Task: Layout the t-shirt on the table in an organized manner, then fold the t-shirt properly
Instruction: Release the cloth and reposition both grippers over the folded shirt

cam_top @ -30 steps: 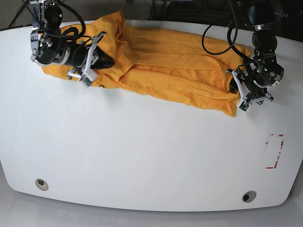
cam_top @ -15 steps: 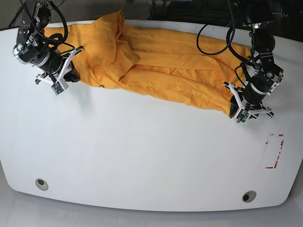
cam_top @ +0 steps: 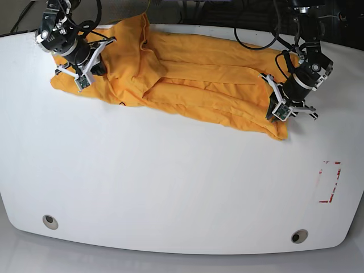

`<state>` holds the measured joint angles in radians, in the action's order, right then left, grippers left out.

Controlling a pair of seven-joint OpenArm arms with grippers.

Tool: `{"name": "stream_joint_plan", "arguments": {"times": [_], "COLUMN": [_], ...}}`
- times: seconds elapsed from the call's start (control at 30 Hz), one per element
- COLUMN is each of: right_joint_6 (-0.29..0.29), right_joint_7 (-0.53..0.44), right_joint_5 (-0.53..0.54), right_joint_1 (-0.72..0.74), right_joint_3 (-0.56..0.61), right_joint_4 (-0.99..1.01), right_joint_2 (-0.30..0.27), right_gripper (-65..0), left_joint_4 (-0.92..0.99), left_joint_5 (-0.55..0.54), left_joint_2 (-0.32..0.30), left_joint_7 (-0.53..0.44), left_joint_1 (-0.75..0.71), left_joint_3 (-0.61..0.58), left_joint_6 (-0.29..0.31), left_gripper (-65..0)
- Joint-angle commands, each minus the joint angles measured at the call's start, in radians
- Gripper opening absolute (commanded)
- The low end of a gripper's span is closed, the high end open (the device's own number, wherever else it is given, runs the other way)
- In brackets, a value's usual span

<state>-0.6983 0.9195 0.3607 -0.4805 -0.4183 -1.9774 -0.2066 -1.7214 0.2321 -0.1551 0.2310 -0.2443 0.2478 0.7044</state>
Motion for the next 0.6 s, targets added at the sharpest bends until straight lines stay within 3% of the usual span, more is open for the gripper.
{"name": "stream_joint_plan", "arguments": {"times": [0.0, 0.33, 0.57], "right_joint_6": [0.0, 0.0, 0.0], "right_joint_7": [-0.017, -0.029, -0.129], "right_joint_5": [-0.004, -0.068, -0.125], "right_joint_1": [-0.007, -0.01, 0.019], "right_joint_3": [-0.007, -0.006, -0.006], "right_joint_4": [-0.015, 0.037, 0.172], "right_joint_2": [0.005, 0.023, 0.022], "right_gripper": [-64.1, -64.1, -64.1], "left_joint_4": [-0.024, -0.05, -0.048], "left_joint_5": [-0.017, -0.017, -0.013], "left_joint_2": [-0.007, -0.011, -0.01], "left_joint_7": [-0.029, -0.026, -0.025], "left_joint_1": [-0.016, -0.103, -0.106], "left_joint_3": [0.003, 0.005, 0.005], "left_joint_6": [-0.006, -0.006, -0.006], "left_gripper": [-61.6, -61.6, -61.6]}}
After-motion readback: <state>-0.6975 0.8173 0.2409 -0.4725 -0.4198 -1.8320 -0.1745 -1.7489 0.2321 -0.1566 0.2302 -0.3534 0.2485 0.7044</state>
